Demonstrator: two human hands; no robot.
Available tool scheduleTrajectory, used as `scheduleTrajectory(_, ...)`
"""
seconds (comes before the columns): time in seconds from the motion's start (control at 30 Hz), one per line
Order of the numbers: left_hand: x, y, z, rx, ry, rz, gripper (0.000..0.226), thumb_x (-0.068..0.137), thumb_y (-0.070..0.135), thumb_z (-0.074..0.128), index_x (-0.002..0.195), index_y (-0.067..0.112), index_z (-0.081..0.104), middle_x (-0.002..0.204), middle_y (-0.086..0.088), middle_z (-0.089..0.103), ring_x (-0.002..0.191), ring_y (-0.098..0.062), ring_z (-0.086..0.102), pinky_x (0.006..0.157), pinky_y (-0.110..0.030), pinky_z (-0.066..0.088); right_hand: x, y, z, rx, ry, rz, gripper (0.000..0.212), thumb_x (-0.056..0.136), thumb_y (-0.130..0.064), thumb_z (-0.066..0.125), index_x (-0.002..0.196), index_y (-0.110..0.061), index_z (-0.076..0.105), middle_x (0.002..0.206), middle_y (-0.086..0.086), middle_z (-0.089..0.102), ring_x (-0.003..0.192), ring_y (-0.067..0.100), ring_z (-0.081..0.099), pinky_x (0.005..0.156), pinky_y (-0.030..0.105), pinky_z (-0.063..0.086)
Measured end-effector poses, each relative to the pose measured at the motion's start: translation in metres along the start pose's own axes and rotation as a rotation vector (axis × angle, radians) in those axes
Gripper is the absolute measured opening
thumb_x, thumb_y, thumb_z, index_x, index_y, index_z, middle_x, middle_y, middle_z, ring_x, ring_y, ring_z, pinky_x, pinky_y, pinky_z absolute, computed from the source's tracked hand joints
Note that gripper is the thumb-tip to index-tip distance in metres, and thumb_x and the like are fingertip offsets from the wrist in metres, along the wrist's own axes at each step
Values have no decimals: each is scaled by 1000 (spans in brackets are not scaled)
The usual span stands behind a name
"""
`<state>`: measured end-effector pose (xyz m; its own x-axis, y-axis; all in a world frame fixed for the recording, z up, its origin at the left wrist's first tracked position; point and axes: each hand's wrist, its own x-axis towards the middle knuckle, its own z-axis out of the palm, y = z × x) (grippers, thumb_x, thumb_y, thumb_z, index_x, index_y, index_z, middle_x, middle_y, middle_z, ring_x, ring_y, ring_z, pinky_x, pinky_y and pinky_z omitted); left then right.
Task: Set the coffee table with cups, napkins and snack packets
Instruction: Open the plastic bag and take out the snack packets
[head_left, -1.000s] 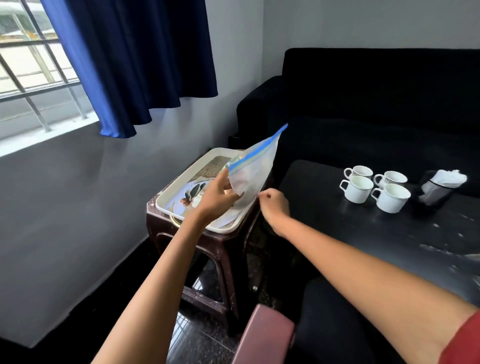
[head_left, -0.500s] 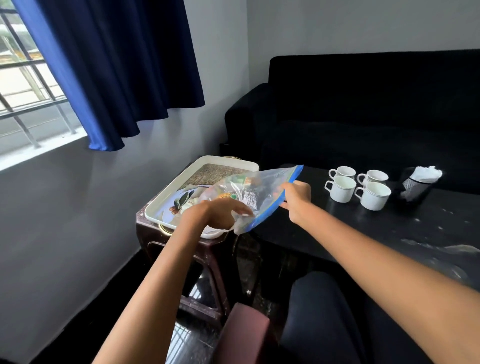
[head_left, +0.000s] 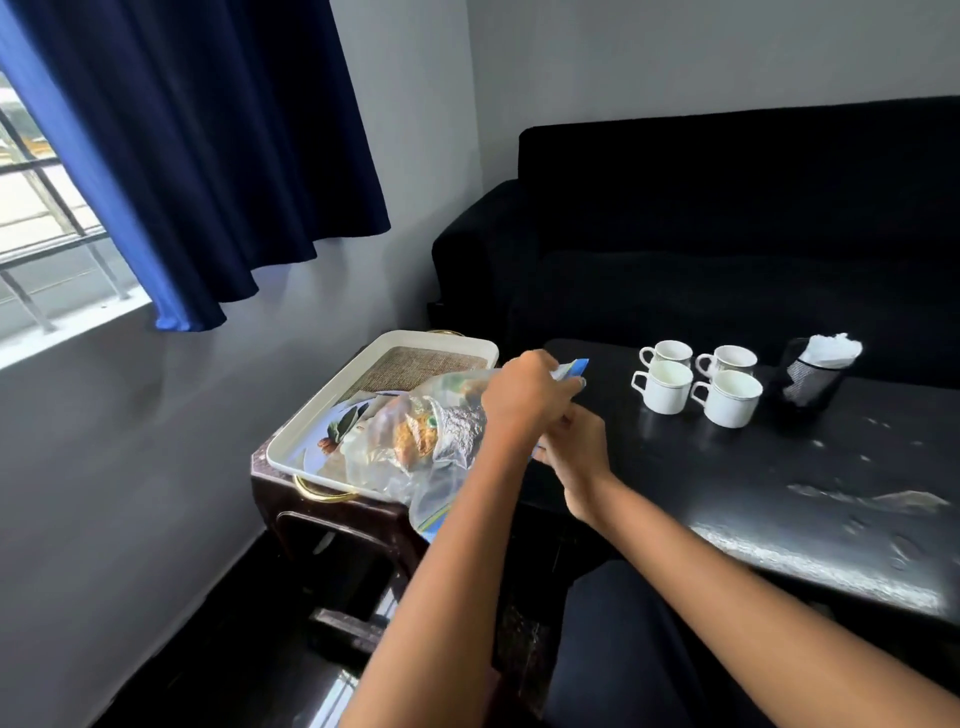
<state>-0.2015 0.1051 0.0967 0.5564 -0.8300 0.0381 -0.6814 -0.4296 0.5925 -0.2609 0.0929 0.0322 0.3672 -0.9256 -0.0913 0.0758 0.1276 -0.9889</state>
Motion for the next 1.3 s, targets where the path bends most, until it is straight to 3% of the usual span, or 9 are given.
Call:
scheduleTrajectory(0.13, -4, -5, 14, -115, 138, -41, 20, 84, 33, 65, 101, 24, 70, 100, 2, 72, 98, -19, 66, 77, -29, 46, 1, 6, -12, -80, -68, -96, 23, 79, 0, 56, 64, -17, 59, 60, -5, 60, 59, 9, 52, 64, 37, 50)
scheduleTrajectory(0.27, -5, -16, 26, -293, 162, -60, 15, 83, 28, 65, 94, 26, 75, 89, 6, 74, 89, -13, 67, 78, -27, 50, -1, 12, -18, -15, -148, -92, 28, 77, 7, 61, 68, -20, 59, 62, -8, 63, 55, 1, 54, 57, 21, 42)
scheduleTrajectory(0.4, 3, -31, 26, -563, 133, -114, 10, 82, 19, 67, 83, 20, 77, 73, -3, 73, 62, -9, 62, 69, -27, 47, 4, 16, -28, 3, -201, 26, 3, 85, -18, 67, 86, -19, 65, 79, -7, 71, 73, 4, 66, 70, 24, 50)
scheduleTrajectory(0.5, 9, -36, 23, -618, 104, -147, 13, 82, 21, 68, 71, 22, 75, 63, 2, 69, 58, -10, 59, 68, -30, 47, 14, 8, -34, 59, -122, 72, 21, 88, -33, 58, 90, -14, 69, 83, 0, 73, 74, 12, 68, 65, 27, 53)
scheduleTrajectory(0.7, 11, -31, 26, -519, 69, -110, 18, 83, 25, 65, 67, 25, 73, 56, 0, 64, 51, -12, 52, 62, -32, 48, 30, -5, -34, 27, -5, 37, 35, 83, -46, 64, 91, -12, 61, 80, 4, 69, 66, 15, 67, 53, 27, 56)
scheduleTrajectory(0.8, 9, -27, 27, -397, 95, -44, 25, 84, 31, 63, 60, 32, 70, 53, 4, 64, 48, -9, 55, 56, -26, 46, 35, -4, -35, 68, 11, 77, 34, 81, -38, 70, 93, -7, 63, 77, 5, 68, 62, 14, 68, 51, 24, 55)
scheduleTrajectory(0.97, 4, -21, 30, -263, 127, 0, 17, 81, 19, 61, 74, 22, 76, 63, 1, 69, 58, -10, 61, 56, -22, 46, 39, 5, -39, 101, 50, 69, 14, 89, -14, 62, 80, -4, 67, 68, 6, 68, 54, 10, 65, 53, 21, 56)
scheduleTrajectory(1.1, 1, -15, 35, -142, 206, 70, 14, 82, 24, 62, 82, 19, 74, 79, 2, 72, 77, -19, 67, 70, -33, 54, 39, 6, -41, 99, 92, 45, 10, 86, -6, 63, 78, -1, 68, 65, 7, 67, 53, 11, 64, 54, 22, 56)
scheduleTrajectory(1.3, 3, -13, 36, -29, 247, 149, 16, 87, 26, 60, 89, 15, 71, 87, 0, 71, 81, -22, 65, 69, -36, 52, 40, -1, -41, 108, 120, 17, 9, 82, -5, 68, 74, -1, 66, 67, 13, 67, 55, 16, 64, 56, 25, 58)
